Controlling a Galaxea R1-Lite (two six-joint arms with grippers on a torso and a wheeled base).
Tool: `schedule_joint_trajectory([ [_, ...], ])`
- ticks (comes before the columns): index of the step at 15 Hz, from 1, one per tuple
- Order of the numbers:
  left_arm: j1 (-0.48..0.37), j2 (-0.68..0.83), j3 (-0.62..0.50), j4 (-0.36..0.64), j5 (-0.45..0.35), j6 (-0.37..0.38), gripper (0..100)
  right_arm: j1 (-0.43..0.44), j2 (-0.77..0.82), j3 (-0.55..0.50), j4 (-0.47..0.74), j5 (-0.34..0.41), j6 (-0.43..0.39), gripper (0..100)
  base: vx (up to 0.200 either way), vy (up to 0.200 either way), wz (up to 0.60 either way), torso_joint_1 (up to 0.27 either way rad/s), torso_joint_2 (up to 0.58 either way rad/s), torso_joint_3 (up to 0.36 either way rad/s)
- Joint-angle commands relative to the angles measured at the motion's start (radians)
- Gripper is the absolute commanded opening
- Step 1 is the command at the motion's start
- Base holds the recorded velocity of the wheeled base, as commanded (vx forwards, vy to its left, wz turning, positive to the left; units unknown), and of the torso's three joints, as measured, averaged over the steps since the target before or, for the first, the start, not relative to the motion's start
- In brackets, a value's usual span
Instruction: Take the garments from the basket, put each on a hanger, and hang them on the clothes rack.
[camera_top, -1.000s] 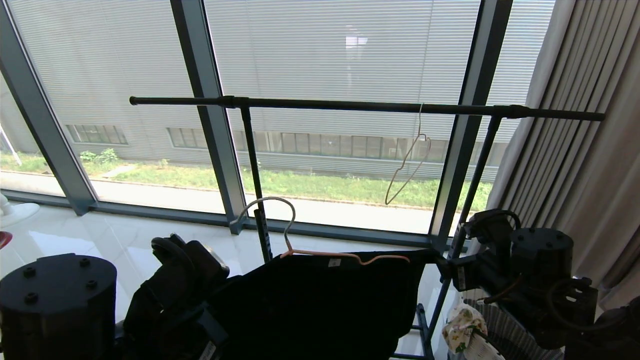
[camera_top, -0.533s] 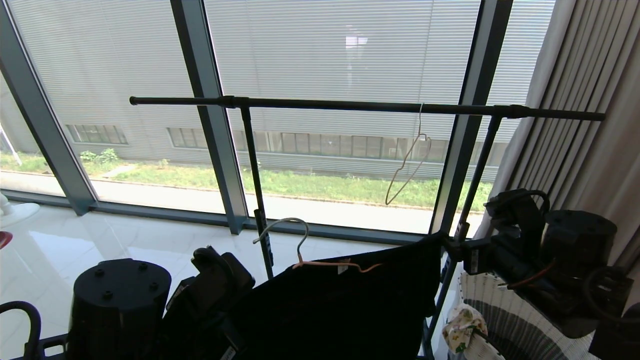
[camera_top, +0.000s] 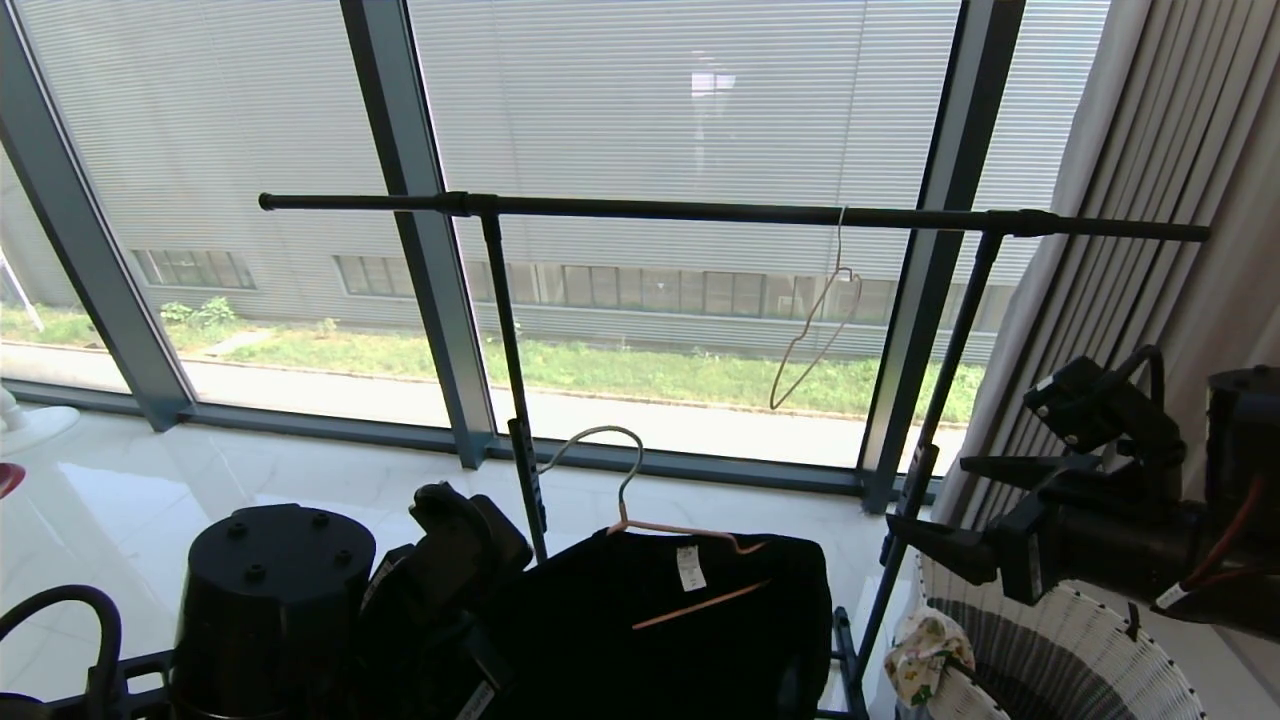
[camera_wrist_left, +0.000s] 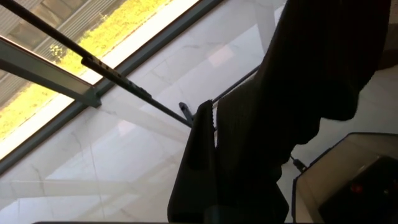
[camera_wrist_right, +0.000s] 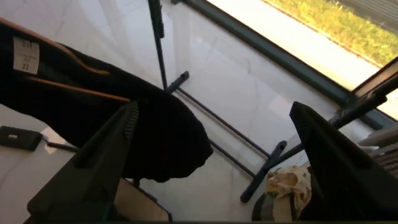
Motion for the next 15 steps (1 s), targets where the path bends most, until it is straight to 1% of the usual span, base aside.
schedule_joint_trajectory([
  [1,-0.022,0.002,-0.006,-0.001,0.0,0.0,0,-0.013,-0.054,-0.029,0.012,0.019,-0.057,100,0.0,0.0,0.0,0.0,0.0,0.0],
  [4,-0.065,0.005,-0.015,-0.012,0.0,-0.016,0,-0.007,-0.065,-0.022,0.059,0.077,-0.172,100,0.0,0.0,0.0,0.0,0.0,0.0],
  [5,-0.108,0.033,-0.03,-0.052,0.0,-0.06,0,0.004,-0.088,-0.022,0.122,0.149,-0.261,100,0.0,0.0,0.0,0.0,0.0,0.0],
  [6,-0.134,0.054,-0.04,-0.084,0.001,-0.08,0,0.019,-0.103,-0.022,0.173,0.197,-0.327,100,0.0,0.0,0.0,0.0,0.0,0.0],
  [7,-0.154,0.073,-0.041,-0.104,0.001,-0.083,0,0.032,-0.112,-0.022,0.213,0.229,-0.385,100,0.0,0.0,0.0,0.0,0.0,0.0],
  [8,-0.194,0.1,-0.041,-0.122,0.001,-0.078,0,0.053,-0.114,-0.022,0.262,0.268,-0.493,100,0.0,0.0,0.0,0.0,0.0,0.0],
  [9,-0.229,0.11,-0.041,-0.125,0.001,-0.077,0,0.062,-0.108,-0.024,0.277,0.286,-0.559,100,0.0,0.0,0.0,0.0,0.0,0.0],
  [10,-0.258,0.116,-0.038,-0.125,0.001,-0.077,0,0.07,-0.094,-0.022,0.288,0.297,-0.605,100,0.0,0.0,0.0,0.0,0.0,0.0],
  [11,-0.28,0.12,-0.038,-0.125,0.001,-0.077,0,0.082,-0.085,-0.022,0.297,0.3,-0.628,100,0.0,0.0,0.0,0.0,0.0,0.0],
  [15,-0.309,0.123,-0.046,-0.15,0.004,-0.071,0,0.179,-0.025,-0.026,0.303,0.301,-0.614,100,0.0,0.0,0.0,0.0,0.0,0.0],
])
